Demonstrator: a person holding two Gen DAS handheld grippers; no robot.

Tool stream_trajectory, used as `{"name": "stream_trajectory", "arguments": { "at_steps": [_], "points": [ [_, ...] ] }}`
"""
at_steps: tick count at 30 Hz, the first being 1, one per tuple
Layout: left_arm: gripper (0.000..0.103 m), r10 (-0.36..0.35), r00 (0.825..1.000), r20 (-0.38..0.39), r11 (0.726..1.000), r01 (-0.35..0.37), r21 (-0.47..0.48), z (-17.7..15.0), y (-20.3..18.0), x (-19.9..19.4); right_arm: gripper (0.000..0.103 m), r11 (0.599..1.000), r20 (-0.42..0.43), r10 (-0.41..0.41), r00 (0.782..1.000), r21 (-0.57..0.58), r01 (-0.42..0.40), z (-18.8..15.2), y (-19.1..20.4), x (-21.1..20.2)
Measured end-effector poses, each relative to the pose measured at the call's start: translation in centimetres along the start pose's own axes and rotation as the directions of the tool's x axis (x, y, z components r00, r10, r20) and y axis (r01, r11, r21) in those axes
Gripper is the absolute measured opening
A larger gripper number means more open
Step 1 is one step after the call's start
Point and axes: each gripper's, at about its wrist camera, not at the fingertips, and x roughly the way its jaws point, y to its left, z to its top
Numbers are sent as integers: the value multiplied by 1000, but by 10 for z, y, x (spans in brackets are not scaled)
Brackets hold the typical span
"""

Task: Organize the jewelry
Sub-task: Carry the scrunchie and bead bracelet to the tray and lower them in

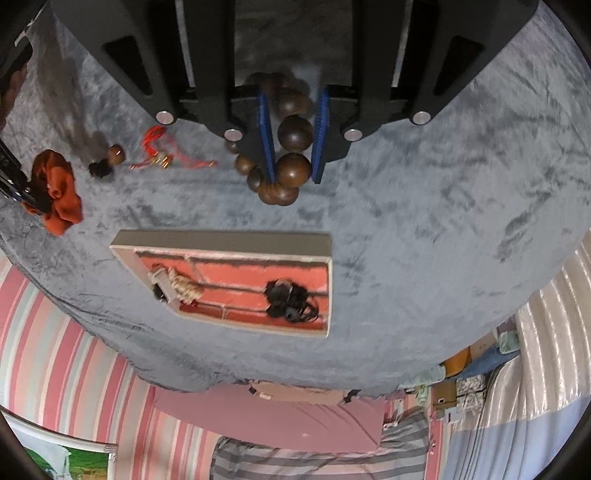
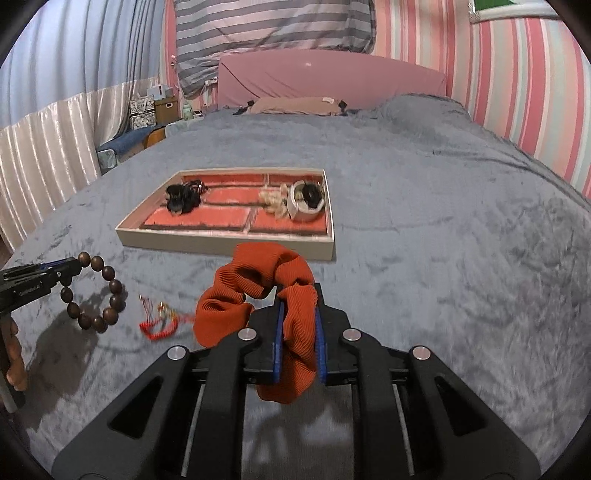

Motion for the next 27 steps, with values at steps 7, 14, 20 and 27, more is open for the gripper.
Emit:
{"name": "stream_trajectory", "arguments": {
  "at_steps": [7, 14, 20, 27],
  "points": [
    [20, -28, 998, 54, 997, 24, 68, 35, -24, -9, 14, 1000, 18, 13, 1000, 9, -13, 36, 1, 16],
    [20, -43, 994, 99, 995, 34, 93, 76, -40, -10, 14, 1000, 19, 15, 1000, 2, -15, 68, 6, 41],
    [20, -23, 992, 126, 996, 11, 90, 110, -51, 9, 14, 1000, 5, 9, 1000, 6, -9, 90, 12, 74],
    [20, 2, 998, 65, 998, -5, 59, 126, -39, 65, 14, 1000, -45, -15, 999, -2, 15, 96, 11, 116]
  ]
}}
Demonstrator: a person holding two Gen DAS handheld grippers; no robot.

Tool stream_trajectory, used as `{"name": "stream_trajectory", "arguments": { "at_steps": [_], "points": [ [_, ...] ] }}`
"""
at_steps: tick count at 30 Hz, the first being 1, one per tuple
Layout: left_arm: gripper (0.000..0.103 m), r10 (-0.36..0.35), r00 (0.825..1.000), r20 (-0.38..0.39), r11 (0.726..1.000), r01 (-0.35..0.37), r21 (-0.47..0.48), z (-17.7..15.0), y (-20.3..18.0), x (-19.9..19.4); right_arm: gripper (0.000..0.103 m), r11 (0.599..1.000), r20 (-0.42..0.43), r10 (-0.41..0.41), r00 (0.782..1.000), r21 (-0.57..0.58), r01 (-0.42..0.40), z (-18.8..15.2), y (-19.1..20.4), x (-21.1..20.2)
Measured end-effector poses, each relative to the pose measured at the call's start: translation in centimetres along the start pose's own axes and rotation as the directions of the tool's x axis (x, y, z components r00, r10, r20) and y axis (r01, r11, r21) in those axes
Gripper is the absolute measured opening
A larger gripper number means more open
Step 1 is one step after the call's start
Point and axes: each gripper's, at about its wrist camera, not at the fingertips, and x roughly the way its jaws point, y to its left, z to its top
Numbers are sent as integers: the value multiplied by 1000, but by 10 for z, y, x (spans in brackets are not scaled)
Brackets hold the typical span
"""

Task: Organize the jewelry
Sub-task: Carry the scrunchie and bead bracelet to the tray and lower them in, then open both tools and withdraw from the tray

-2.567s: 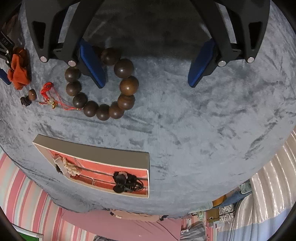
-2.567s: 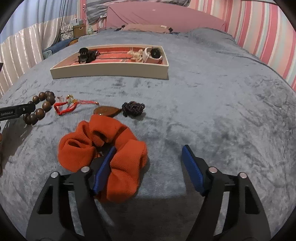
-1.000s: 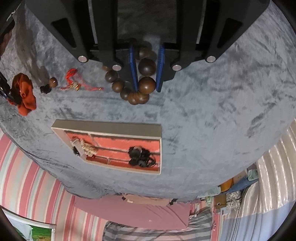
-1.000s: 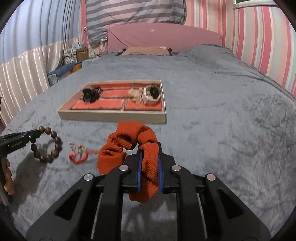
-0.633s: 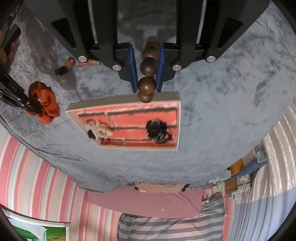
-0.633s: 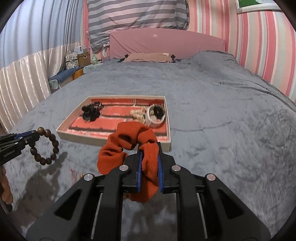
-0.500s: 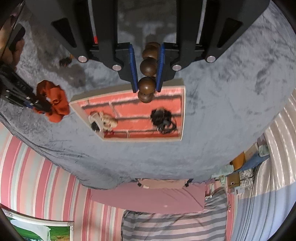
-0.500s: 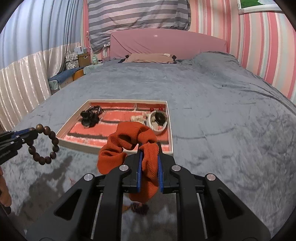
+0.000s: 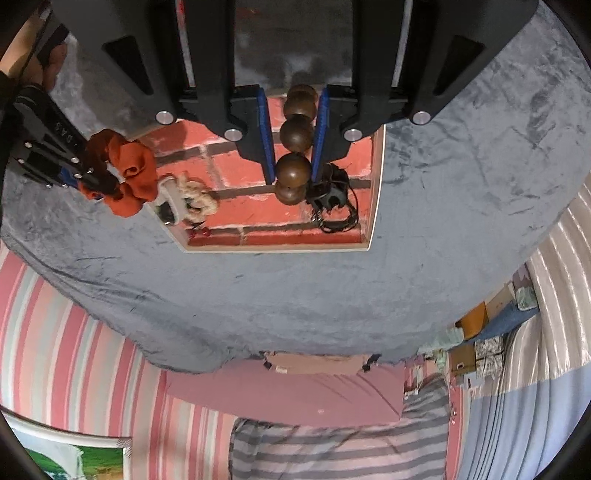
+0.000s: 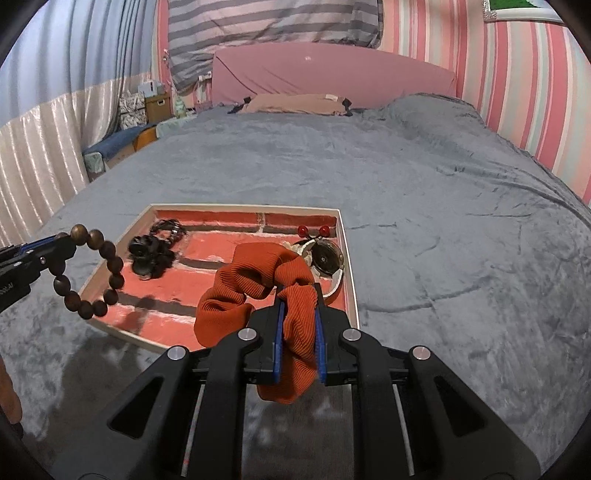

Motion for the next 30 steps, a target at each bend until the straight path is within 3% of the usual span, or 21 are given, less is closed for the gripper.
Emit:
{"name": "stream_trajectory", "arguments": {
  "at_steps": [10, 19, 26, 28, 30],
  "points": [
    [20, 56, 995, -79, 997, -59, -48, -8, 34, 55, 14, 1000, -89, -29, 996, 0, 29, 1, -4, 61],
    [20, 126, 979, -160, 988, -138, -66, -19, 56, 99, 16, 998, -138, -58, 989, -32, 54, 2, -1, 93],
    [23, 142, 977, -157, 987, -152, -58, -22, 54, 99, 30, 996, -168, -69, 983, -63, 59, 0, 2, 101],
    [34, 116, 981, -158, 989, -129, -73, -22, 55, 95, 36, 997, -172, -59, 983, -56, 50, 0, 1, 99],
    [37, 101, 984, -147, 991, -113, -75, -22, 53, 87, 48, 998, -168, -48, 985, -53, 39, 1, 0, 92]
  ]
}}
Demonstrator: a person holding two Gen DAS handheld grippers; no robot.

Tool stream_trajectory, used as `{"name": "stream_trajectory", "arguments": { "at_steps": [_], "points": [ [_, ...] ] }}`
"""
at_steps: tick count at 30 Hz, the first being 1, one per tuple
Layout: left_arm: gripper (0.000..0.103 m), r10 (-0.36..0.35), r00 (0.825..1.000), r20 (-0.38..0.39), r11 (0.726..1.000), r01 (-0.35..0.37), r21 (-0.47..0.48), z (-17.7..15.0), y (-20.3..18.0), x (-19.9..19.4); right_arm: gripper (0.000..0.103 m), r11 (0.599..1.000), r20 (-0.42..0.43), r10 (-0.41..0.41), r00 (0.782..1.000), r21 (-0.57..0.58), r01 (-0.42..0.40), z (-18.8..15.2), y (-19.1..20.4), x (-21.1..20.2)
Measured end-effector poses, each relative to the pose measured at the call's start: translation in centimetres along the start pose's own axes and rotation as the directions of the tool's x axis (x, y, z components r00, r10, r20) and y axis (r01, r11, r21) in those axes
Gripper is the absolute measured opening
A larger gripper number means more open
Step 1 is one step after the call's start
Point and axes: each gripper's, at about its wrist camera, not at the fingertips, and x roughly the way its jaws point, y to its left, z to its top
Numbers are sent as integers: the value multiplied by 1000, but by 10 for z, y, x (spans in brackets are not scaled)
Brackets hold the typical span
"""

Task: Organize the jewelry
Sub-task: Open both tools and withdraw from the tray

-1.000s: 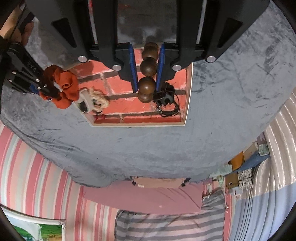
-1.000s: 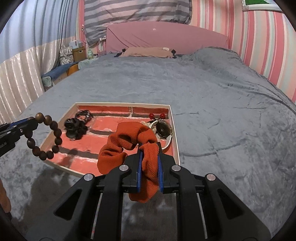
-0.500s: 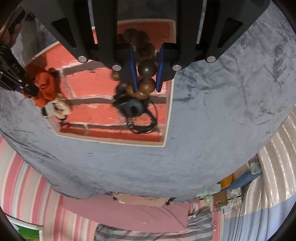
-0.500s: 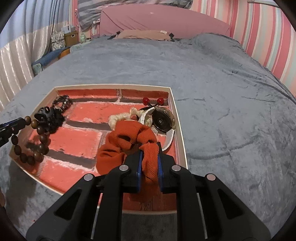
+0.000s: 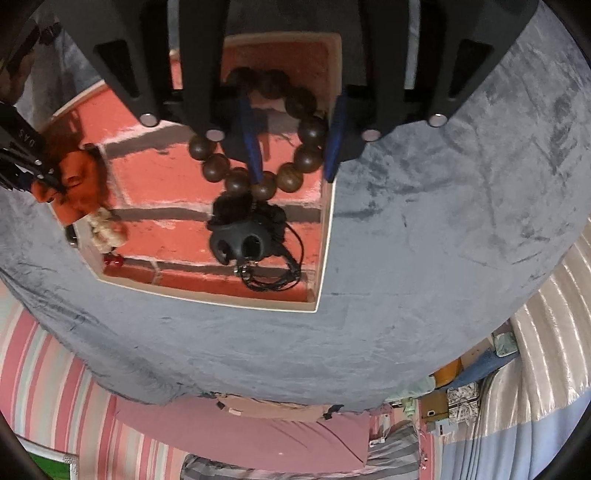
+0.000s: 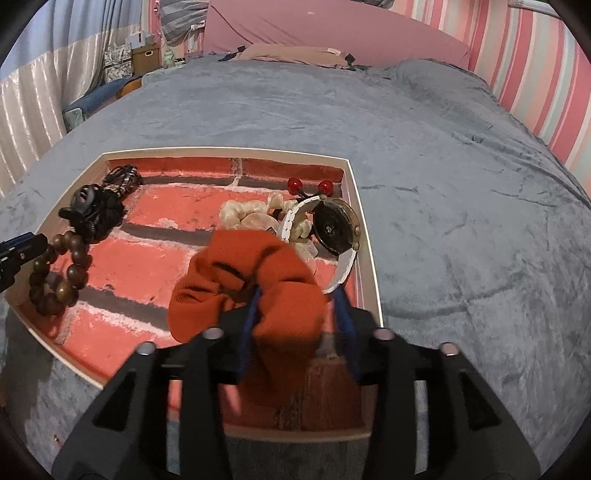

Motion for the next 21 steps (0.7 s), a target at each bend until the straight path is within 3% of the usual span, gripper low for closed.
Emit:
{"name": "stream_trajectory", "arguments": {
  "at_steps": [1, 4, 6, 8, 10, 13, 21],
  "points": [
    [40, 3, 1000, 8, 1000, -3, 5, 0, -1, -4, 55, 1000, 5, 2, 1000, 1, -2, 0, -1, -3],
    [58, 24, 999, 49, 1000, -24, 14, -1, -2, -26, 58, 1000, 34, 22, 999, 13, -22, 0, -7, -22],
    [59, 21, 997, 68, 1000, -22, 14, -1, -2, -41, 64, 999, 63, 34, 997, 32, -36, -2, -14, -38],
    [64, 15, 996, 83, 1000, -16, 16, -4, -1, -57, 77, 998, 89, 41, 995, 47, -45, -6, -20, -54],
    [79, 18, 994, 103, 1000, -20, 13, -7, 0, -70, 83, 997, 114, 37, 993, 63, -44, -13, -29, -73],
    [82, 28, 990, 141, 999, -31, 16, -18, 2, -96, 93, 995, 152, 24, 988, 91, -38, -27, -39, -98],
    [88, 34, 990, 139, 999, -35, 7, -54, -1, -126, 98, 994, 200, -32, 979, 107, 10, -73, -46, -143]
  ]
}}
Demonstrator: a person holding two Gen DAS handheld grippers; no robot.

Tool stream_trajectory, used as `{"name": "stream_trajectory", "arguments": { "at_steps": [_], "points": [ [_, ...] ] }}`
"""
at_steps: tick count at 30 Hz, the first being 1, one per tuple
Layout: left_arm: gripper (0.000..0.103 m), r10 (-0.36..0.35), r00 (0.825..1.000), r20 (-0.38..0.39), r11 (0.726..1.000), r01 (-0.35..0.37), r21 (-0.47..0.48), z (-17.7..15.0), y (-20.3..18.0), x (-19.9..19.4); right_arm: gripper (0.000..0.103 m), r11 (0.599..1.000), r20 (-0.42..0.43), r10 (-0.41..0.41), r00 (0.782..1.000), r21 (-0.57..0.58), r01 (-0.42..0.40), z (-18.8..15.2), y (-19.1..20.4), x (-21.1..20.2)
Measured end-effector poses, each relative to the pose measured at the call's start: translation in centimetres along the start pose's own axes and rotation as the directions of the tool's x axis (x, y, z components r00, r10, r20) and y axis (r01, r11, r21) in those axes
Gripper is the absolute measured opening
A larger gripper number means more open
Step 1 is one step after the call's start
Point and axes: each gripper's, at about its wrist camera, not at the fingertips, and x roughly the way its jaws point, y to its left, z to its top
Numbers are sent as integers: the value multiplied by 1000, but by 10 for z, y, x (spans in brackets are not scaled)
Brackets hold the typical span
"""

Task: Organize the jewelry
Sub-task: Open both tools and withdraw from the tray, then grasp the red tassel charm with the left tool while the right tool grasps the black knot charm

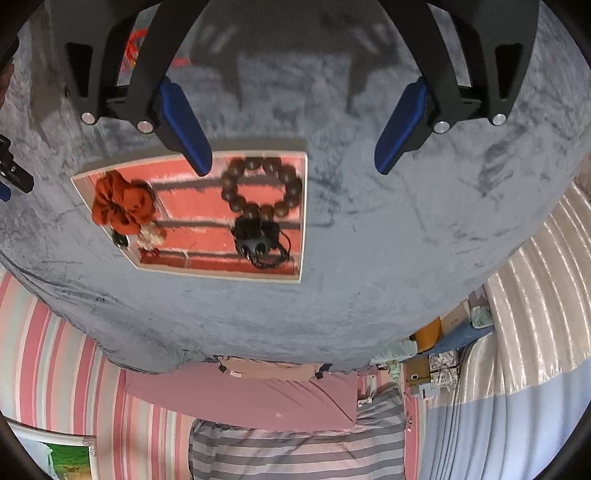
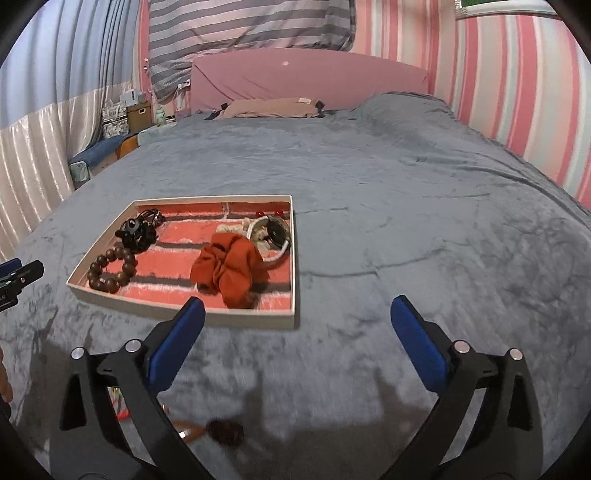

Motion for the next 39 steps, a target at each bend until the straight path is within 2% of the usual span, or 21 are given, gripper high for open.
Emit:
{"name": "stream_trajectory", "arguments": {
  "at_steps": [7, 13, 21, 39],
  "points": [
    [88, -34, 999, -19, 999, 34, -3, -26, -13, -18, 98, 997, 11, -42, 999, -60, 42, -36, 9, -19],
    [88, -61, 997, -44, 998, 62, 20, -49, -31, -26, 98, 1000, -22, -5, 1000, -21, 5, -61, 5, -18],
    [88, -98, 990, -101, 994, 102, 37, -74, -52, -16, 98, 1000, -55, 21, 998, -1, -21, -79, 8, -13],
    [88, -151, 974, -170, 982, 167, 87, -90, -82, 6, 68, 995, -134, 94, 987, -12, -97, -91, 23, 9]
  ]
}}
